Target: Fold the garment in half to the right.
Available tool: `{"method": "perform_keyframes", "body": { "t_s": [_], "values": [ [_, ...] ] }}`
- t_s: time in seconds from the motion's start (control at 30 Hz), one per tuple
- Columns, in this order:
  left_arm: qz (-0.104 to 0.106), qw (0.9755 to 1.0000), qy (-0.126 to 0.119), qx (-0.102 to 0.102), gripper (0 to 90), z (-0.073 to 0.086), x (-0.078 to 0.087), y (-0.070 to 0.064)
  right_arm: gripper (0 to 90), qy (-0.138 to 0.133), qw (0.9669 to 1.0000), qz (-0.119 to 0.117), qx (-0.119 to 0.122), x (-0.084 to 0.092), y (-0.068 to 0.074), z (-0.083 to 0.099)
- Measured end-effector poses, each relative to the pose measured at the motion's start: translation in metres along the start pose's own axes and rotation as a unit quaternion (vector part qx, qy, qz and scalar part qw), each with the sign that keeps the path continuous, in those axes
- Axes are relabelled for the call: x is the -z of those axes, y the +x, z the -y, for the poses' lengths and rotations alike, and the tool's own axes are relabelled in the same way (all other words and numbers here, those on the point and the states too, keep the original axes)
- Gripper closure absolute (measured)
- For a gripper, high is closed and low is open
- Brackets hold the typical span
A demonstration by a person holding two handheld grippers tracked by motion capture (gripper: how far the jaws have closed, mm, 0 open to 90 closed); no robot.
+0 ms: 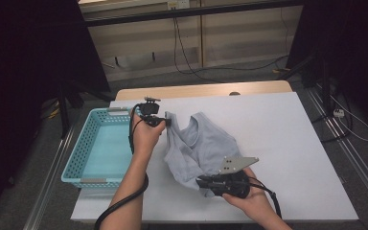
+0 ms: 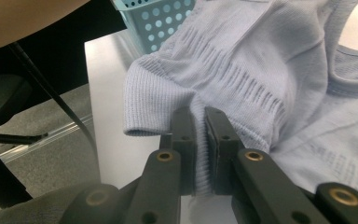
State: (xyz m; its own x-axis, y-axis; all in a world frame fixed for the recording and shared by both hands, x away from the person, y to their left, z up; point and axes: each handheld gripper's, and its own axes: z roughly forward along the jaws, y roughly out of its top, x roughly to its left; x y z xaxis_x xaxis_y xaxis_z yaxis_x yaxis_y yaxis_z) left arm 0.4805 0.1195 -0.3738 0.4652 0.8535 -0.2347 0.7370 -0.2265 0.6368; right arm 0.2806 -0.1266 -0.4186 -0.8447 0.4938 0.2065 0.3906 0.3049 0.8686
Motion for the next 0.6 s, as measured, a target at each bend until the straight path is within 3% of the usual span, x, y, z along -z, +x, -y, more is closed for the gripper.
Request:
{"method": "perform_keyframes", "body": {
  "t_s": [0.6],
  "values": [
    [0.018,0.9997,-0.001,-0.018,87.2,-0.008,-0.013,-0.016,84.2,0.000,0.9994,0.030,-0.019,0.017,-0.009,0.011]
  ]
}}
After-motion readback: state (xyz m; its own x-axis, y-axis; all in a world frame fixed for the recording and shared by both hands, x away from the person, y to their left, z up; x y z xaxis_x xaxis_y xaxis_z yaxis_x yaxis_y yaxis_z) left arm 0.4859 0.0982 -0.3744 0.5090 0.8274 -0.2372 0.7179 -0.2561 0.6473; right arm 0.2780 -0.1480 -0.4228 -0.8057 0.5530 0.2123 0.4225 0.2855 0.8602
